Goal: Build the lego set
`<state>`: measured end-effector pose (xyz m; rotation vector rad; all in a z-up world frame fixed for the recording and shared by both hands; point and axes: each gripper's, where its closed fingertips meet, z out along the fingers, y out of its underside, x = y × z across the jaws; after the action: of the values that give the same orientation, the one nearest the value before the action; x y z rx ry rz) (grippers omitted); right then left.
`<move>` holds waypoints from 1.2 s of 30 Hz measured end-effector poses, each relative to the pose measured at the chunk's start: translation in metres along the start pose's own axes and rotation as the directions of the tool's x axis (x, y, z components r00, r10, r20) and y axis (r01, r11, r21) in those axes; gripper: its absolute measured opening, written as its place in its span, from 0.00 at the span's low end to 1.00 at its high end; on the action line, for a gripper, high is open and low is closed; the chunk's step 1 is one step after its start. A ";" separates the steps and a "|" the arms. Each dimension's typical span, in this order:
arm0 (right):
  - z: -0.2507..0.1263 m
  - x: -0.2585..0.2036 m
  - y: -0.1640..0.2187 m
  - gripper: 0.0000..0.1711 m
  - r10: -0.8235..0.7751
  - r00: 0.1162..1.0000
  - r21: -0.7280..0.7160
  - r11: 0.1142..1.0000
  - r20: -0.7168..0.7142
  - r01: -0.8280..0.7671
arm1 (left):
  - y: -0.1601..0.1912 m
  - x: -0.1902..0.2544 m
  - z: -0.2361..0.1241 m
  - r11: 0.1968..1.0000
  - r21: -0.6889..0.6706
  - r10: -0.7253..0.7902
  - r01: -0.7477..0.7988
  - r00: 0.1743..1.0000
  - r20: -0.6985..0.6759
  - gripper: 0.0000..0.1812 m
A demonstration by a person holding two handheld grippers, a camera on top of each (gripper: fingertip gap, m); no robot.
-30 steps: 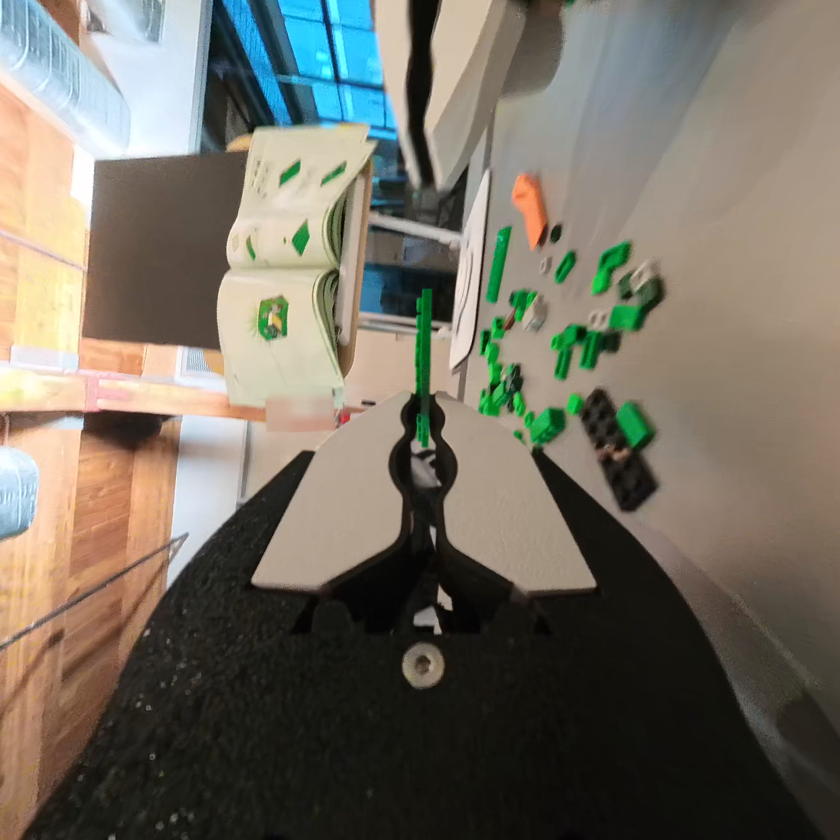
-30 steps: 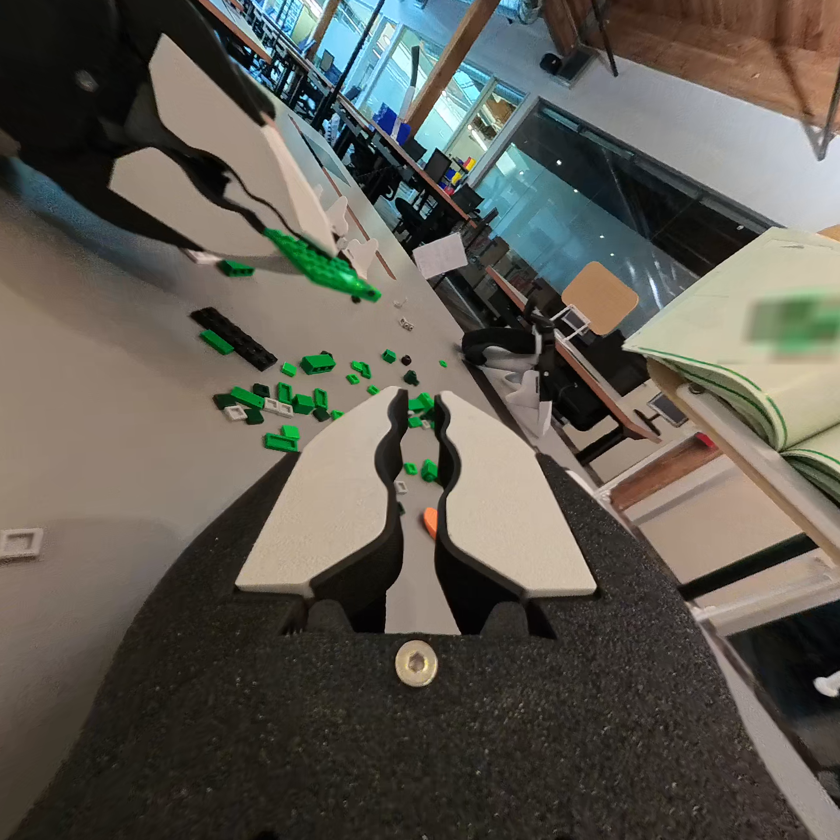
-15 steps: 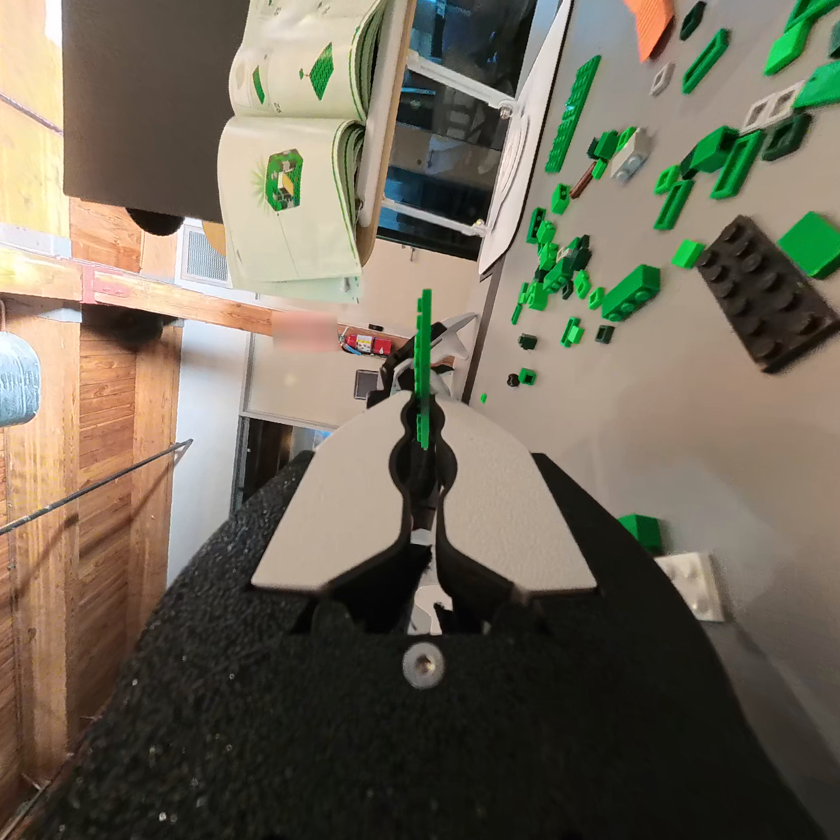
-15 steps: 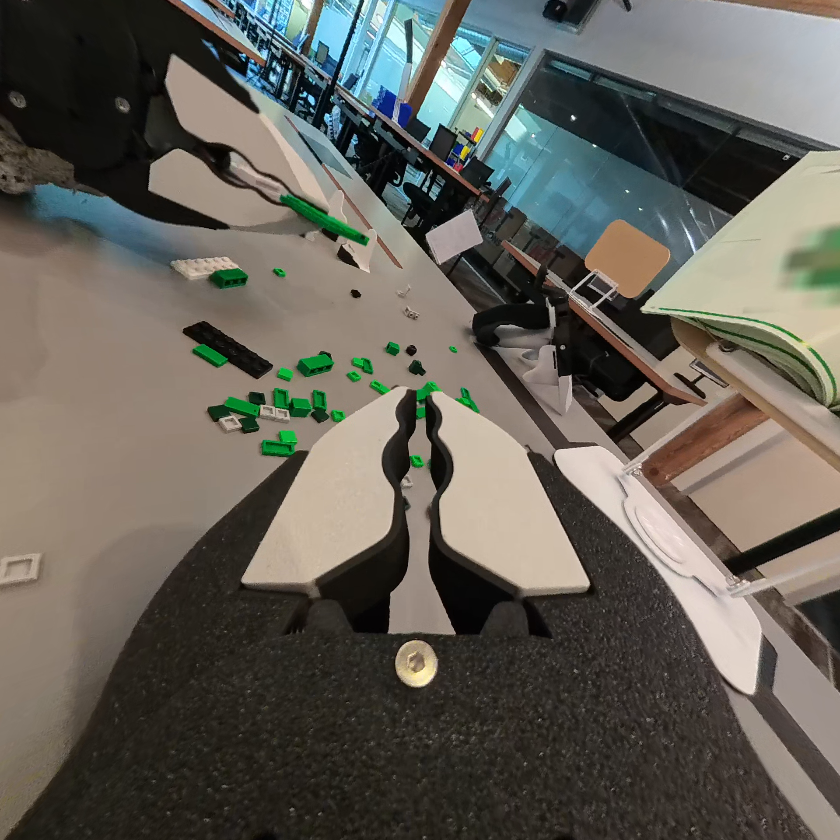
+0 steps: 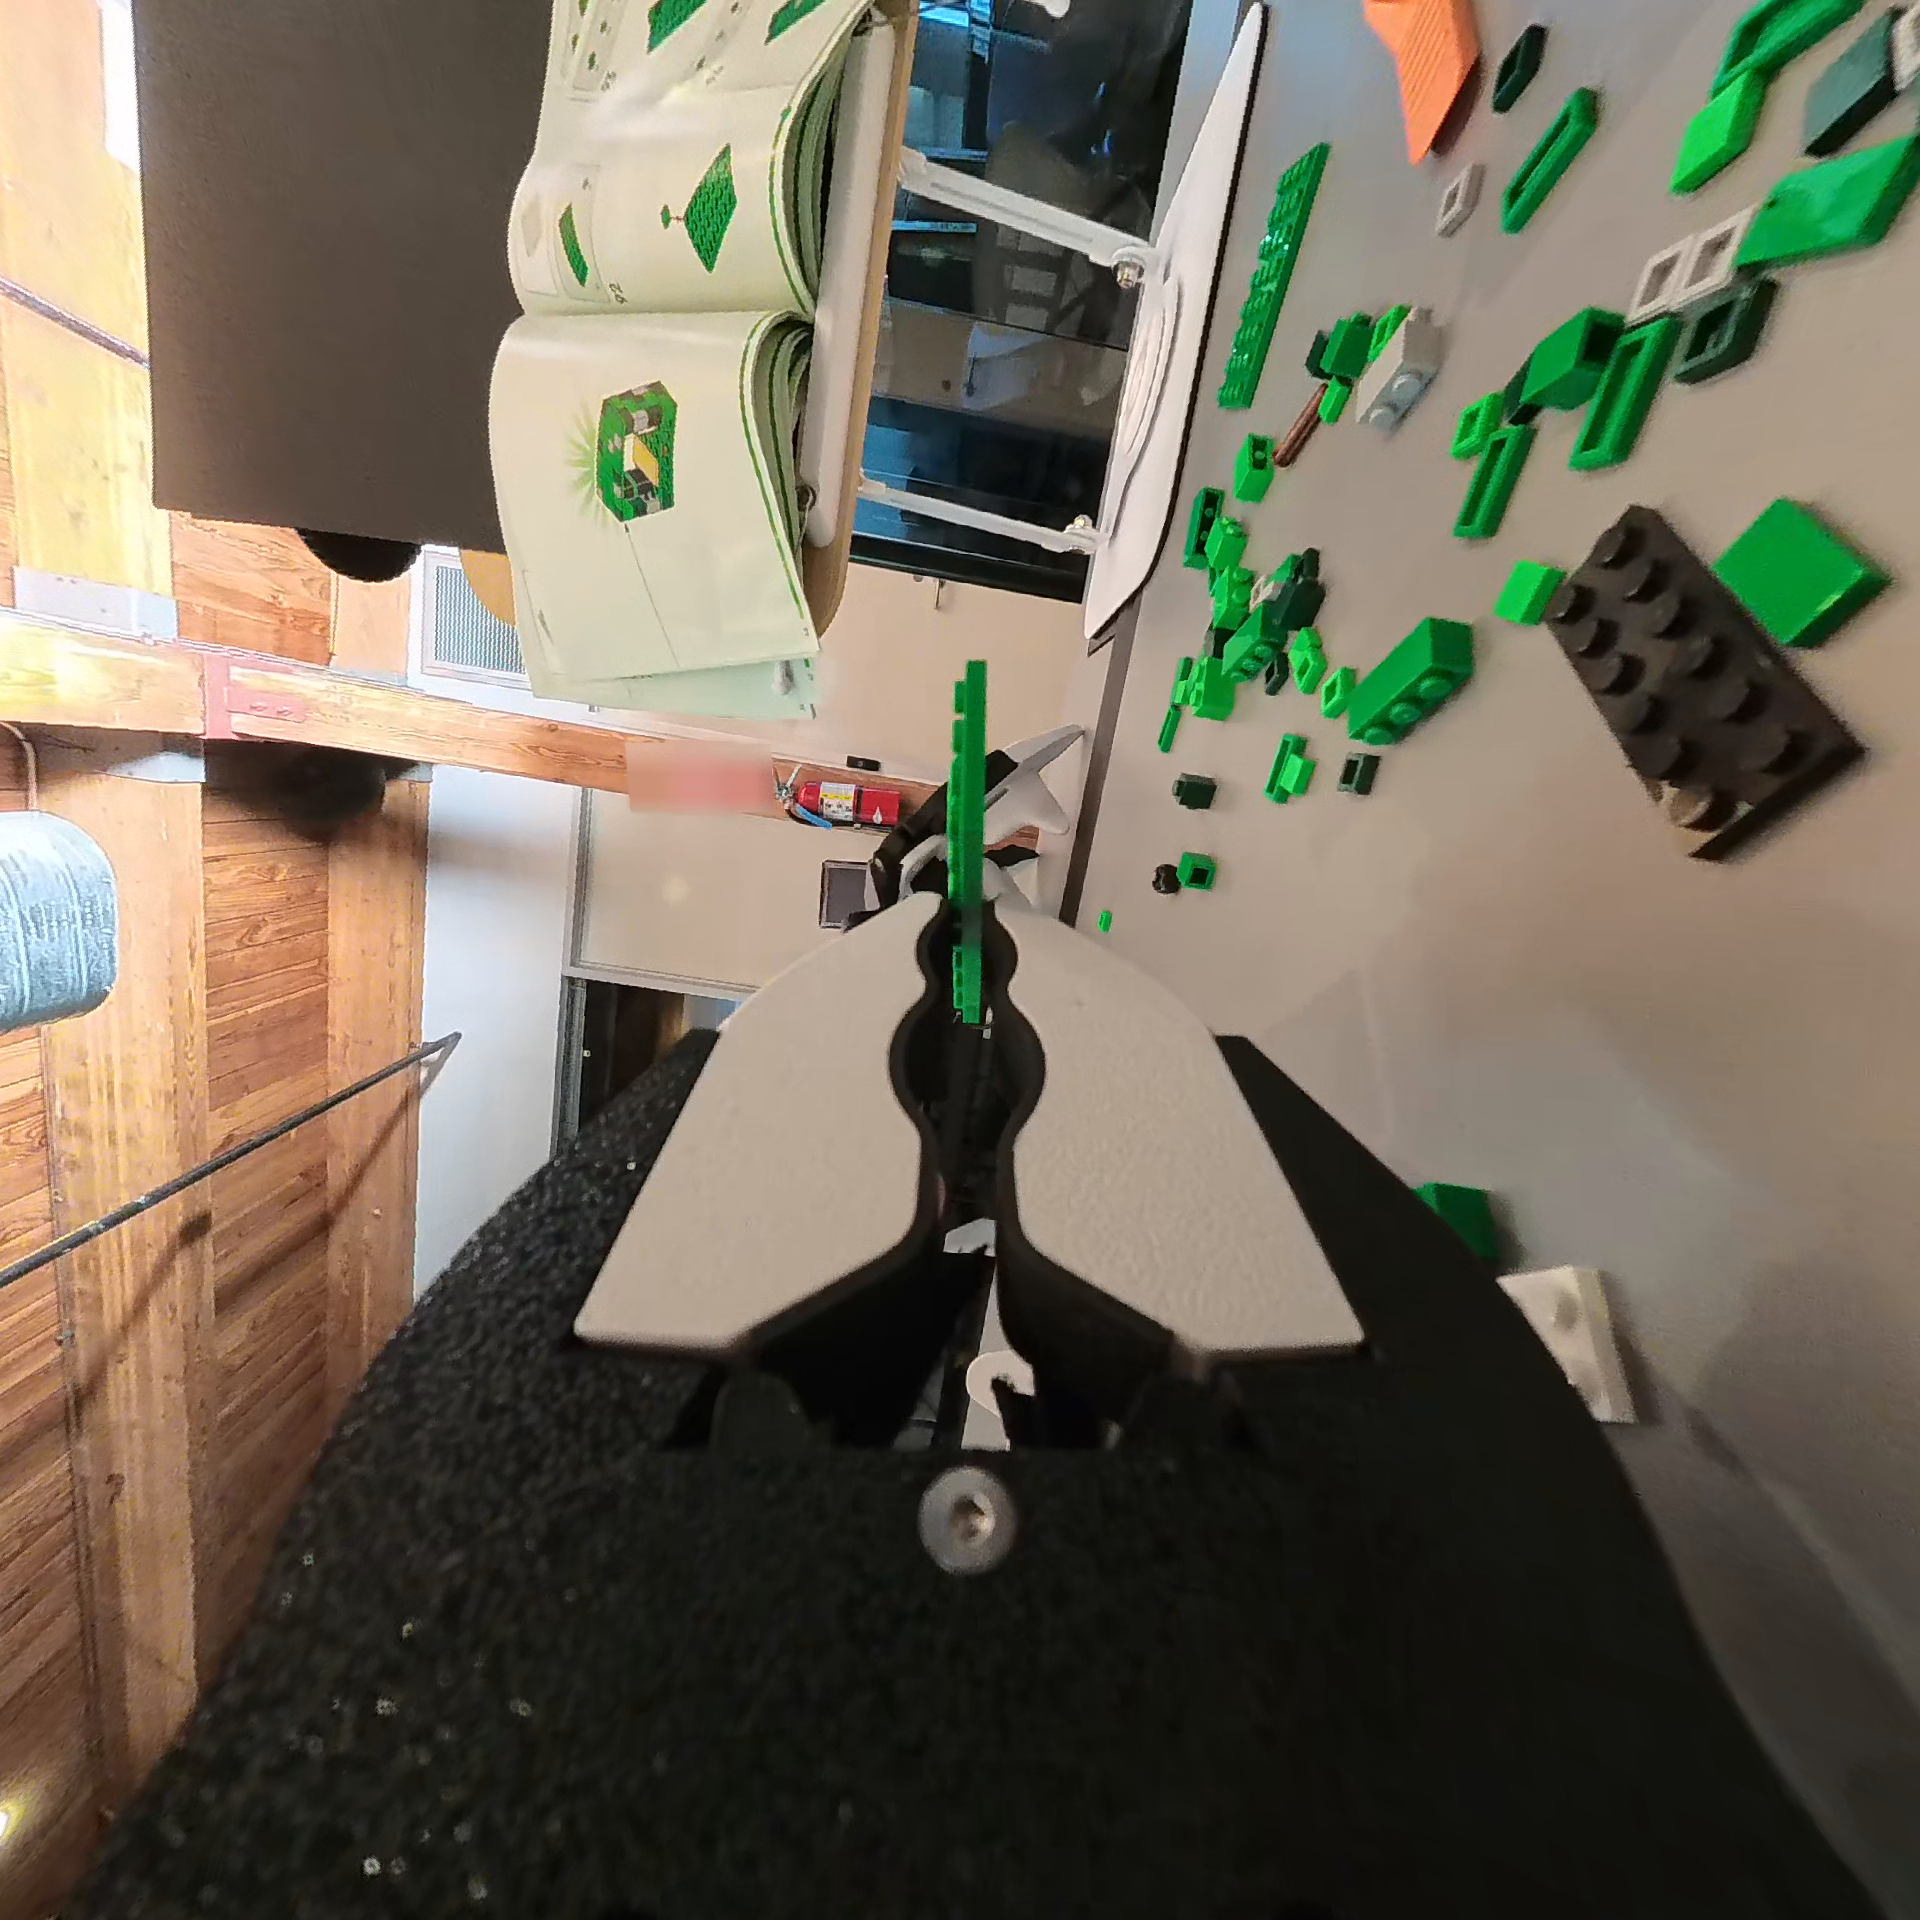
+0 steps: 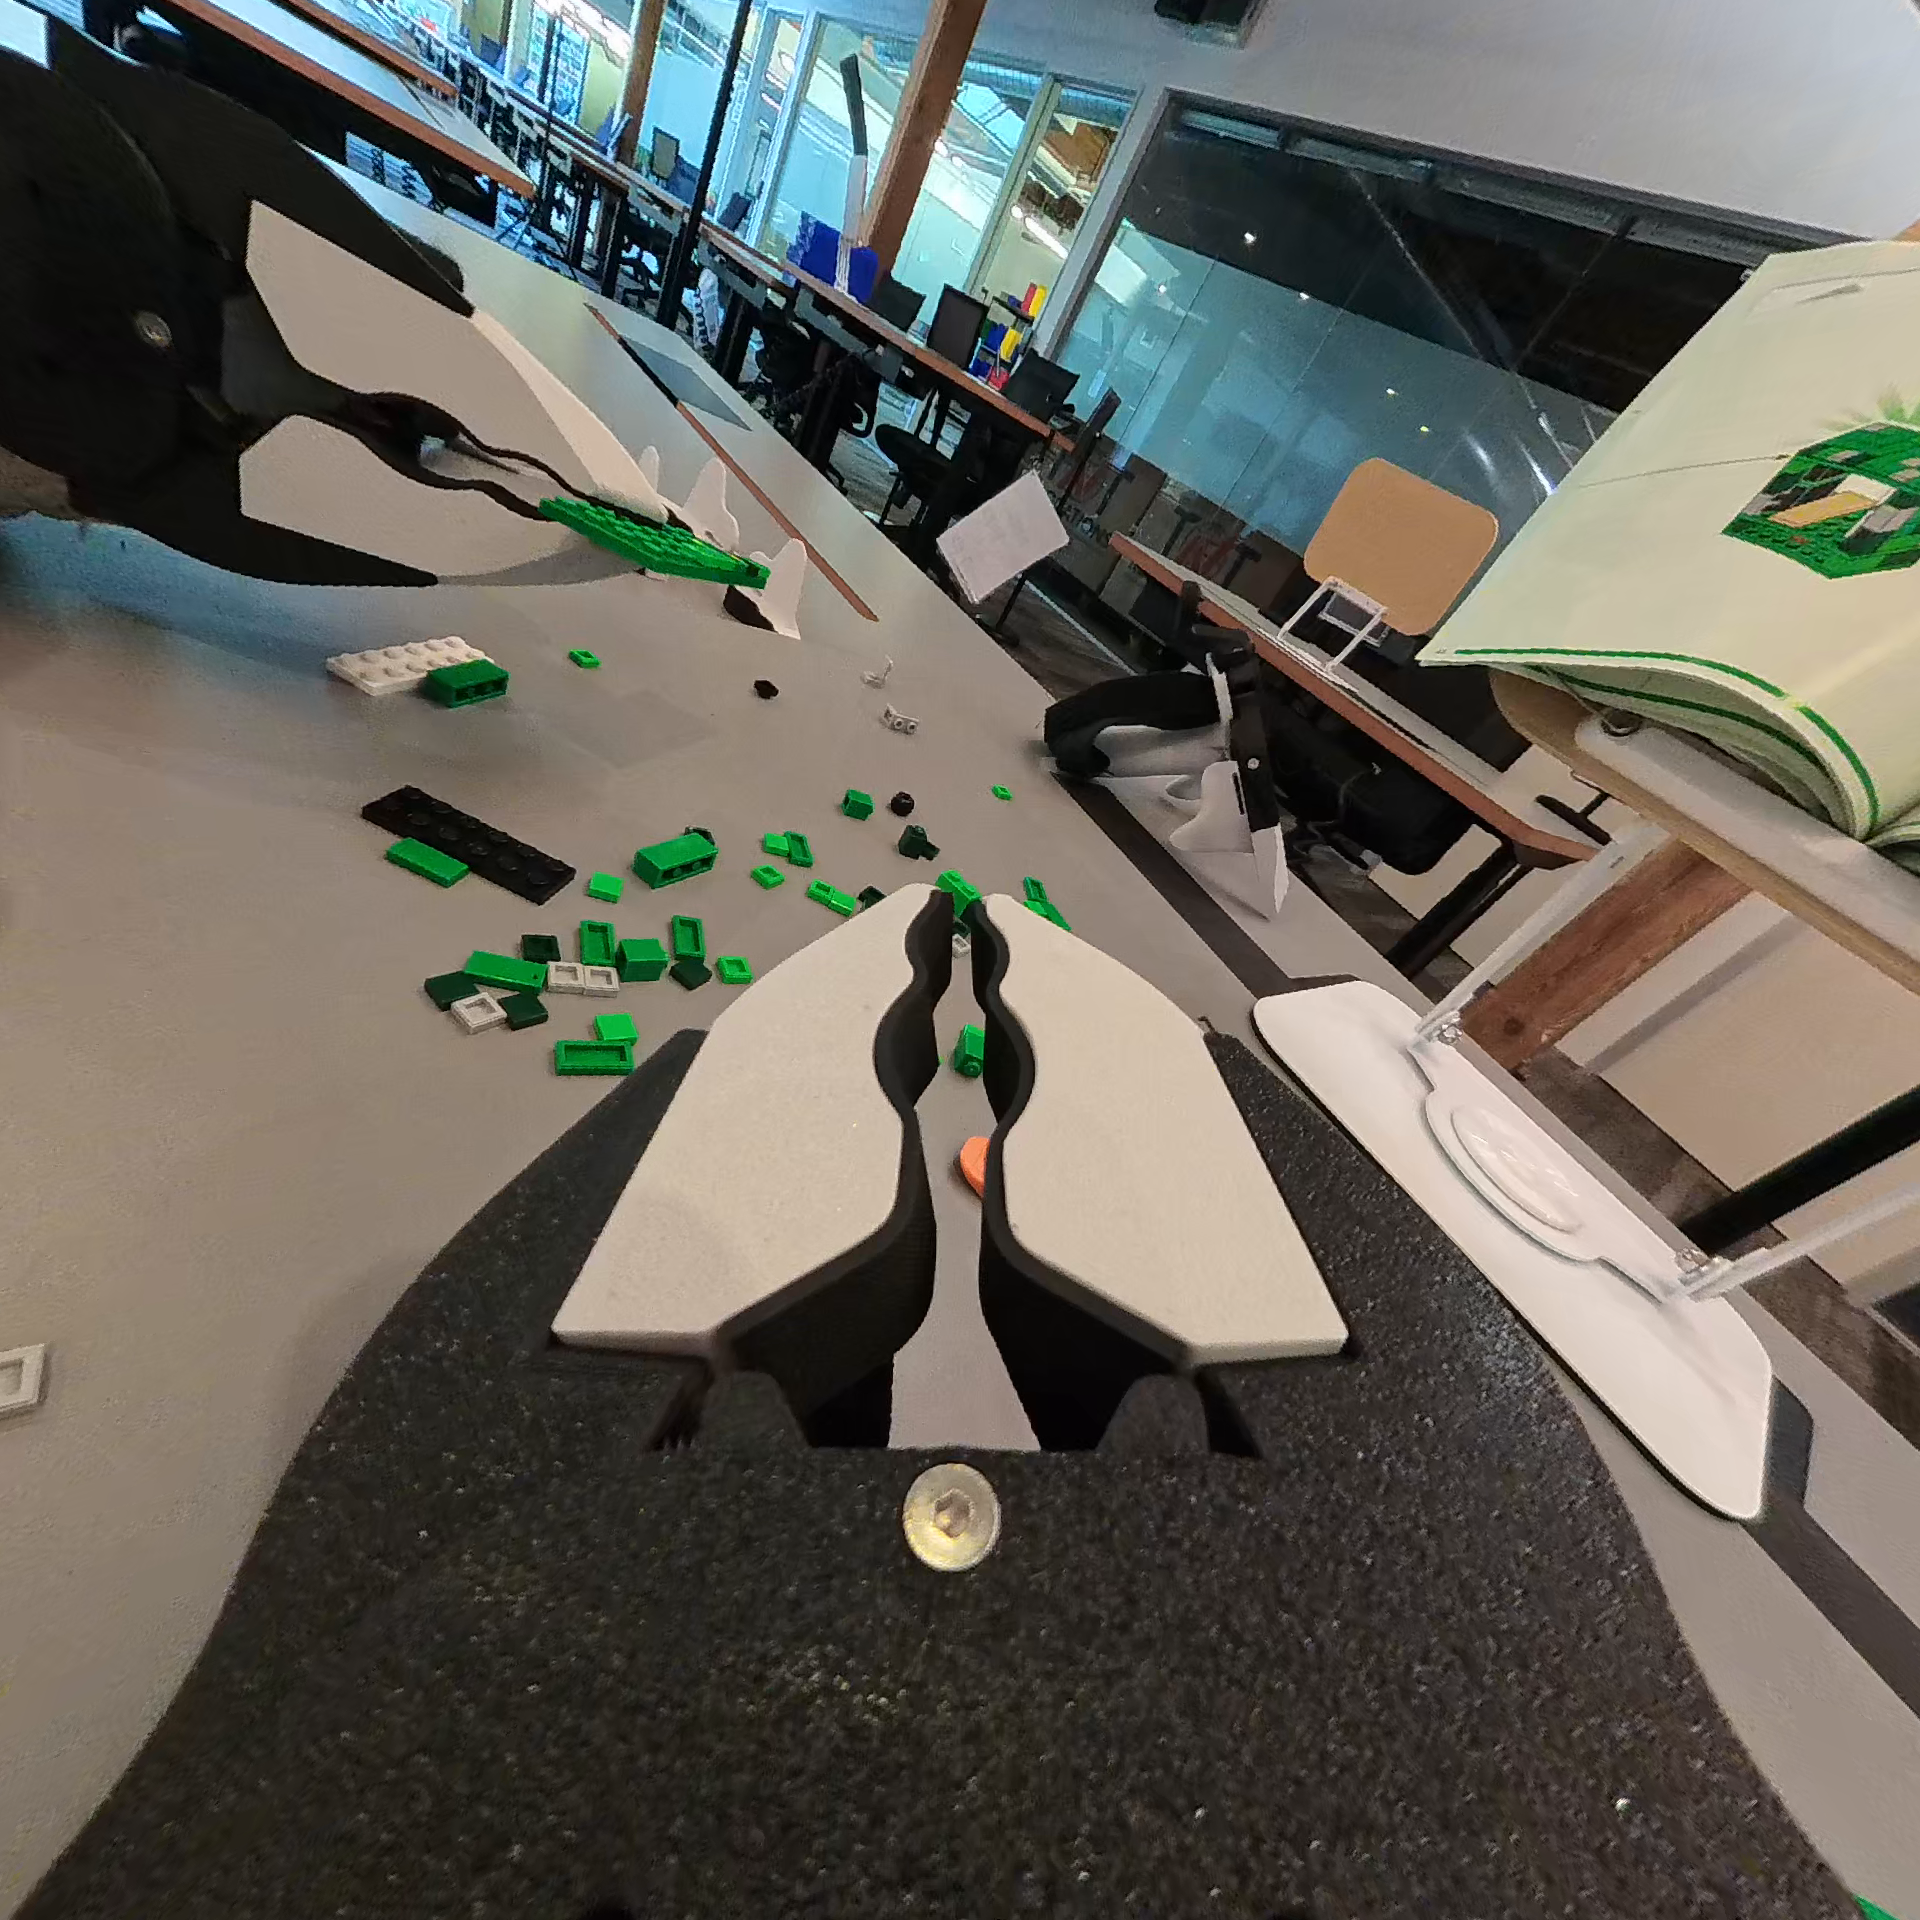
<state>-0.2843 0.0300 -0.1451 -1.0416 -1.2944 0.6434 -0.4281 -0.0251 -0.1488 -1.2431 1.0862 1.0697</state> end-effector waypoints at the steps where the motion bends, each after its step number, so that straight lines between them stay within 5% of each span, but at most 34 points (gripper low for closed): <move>1: 0.000 0.000 0.000 0.01 0.001 1.000 0.001 1.000 0.000 -0.001 | 0.000 0.000 0.000 1.000 0.000 -0.001 0.001 1.000 0.000 0.02; 5: 0.000 -0.002 -0.001 0.01 -0.004 1.000 0.004 1.000 0.019 0.003 | -0.002 0.002 0.001 1.000 0.003 0.001 -0.001 1.000 -0.008 0.02; 8: 0.001 -0.022 0.002 0.01 -0.020 0.983 -0.018 1.000 0.181 0.024 | -0.008 0.005 0.001 1.000 0.026 -0.005 0.005 1.000 -0.019 0.02; 12: 0.004 -0.057 0.018 0.06 0.097 0.824 -0.207 0.978 0.558 0.025 | -0.036 0.017 0.000 0.994 0.108 -0.013 0.020 0.998 -0.063 0.02; 17: 0.012 -0.062 0.044 0.06 0.072 0.644 -0.346 0.885 0.761 0.311 | -0.055 0.028 0.001 0.990 0.144 0.022 -0.009 0.995 -0.092 0.02; 23: 0.023 -0.068 0.057 0.06 0.133 0.478 -0.384 0.790 0.868 0.478 | -0.060 0.025 0.005 0.988 0.152 0.017 -0.003 0.996 -0.087 0.02; 36: 0.044 -0.073 0.054 0.09 0.095 0.370 -0.302 0.777 0.924 0.553 | -0.063 0.028 0.007 0.985 0.173 0.031 -0.013 0.994 -0.101 0.02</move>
<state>-0.3329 0.0015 -0.2286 -0.9045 -2.7666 0.5968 -0.3610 -0.0200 -0.1652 -1.1601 1.2479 0.9149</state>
